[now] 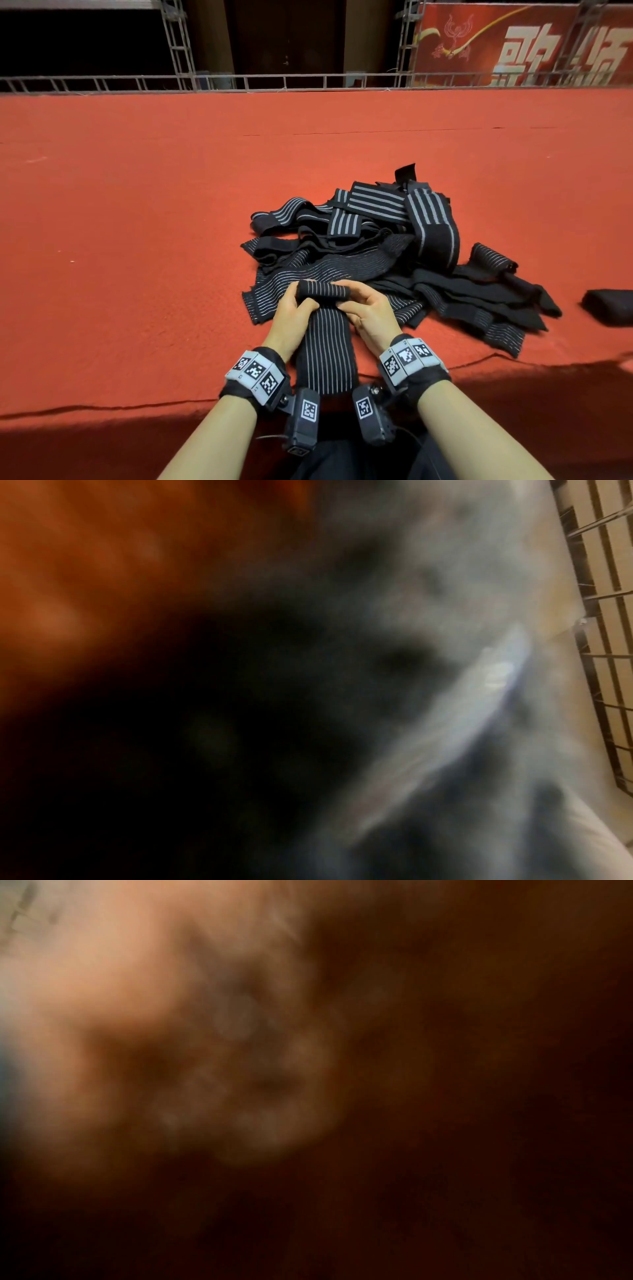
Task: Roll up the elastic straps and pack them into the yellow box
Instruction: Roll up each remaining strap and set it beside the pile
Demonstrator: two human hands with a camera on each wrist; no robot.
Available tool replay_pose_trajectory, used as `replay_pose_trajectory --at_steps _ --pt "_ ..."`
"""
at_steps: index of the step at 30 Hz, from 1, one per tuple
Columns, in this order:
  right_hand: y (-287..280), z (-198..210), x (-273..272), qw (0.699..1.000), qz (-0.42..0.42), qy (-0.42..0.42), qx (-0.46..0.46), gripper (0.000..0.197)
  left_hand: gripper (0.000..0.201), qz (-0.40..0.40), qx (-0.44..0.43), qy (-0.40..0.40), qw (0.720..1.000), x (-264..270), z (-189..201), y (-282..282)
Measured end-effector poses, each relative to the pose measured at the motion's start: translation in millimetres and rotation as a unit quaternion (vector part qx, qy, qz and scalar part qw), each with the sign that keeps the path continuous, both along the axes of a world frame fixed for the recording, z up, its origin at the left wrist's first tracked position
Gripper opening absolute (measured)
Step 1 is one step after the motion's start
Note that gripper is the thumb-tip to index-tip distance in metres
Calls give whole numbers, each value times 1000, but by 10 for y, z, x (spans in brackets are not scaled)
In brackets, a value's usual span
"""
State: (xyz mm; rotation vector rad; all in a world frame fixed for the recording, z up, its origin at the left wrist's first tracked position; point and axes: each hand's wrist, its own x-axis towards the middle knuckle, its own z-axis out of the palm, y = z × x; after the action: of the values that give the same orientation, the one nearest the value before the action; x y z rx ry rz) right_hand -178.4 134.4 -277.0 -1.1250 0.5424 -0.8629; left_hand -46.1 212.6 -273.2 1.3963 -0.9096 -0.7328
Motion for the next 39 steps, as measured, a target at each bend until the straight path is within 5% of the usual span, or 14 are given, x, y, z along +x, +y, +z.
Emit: replay_pose_trajectory --at_steps 13,19,23,28,32,39 --pt "-10 -14 80 999 -12 43 -7 27 36 13 -30 72 997 9 -31 23" --pt "-19 -68 97 986 -3 132 -104 29 33 6 -28 48 998 7 -54 14" --pt "-12 -68 102 977 11 166 -136 48 55 -3 -2 -11 1000 -5 -68 -10" --pt "-42 -55 61 990 7 113 -85 22 65 -26 -4 -28 999 -24 -55 1" --pt "-36 -62 63 996 35 75 -44 30 62 -22 -27 33 999 47 -68 7" --pt "-59 -30 23 1000 14 9 12 29 30 9 -15 24 1000 77 -119 -12"
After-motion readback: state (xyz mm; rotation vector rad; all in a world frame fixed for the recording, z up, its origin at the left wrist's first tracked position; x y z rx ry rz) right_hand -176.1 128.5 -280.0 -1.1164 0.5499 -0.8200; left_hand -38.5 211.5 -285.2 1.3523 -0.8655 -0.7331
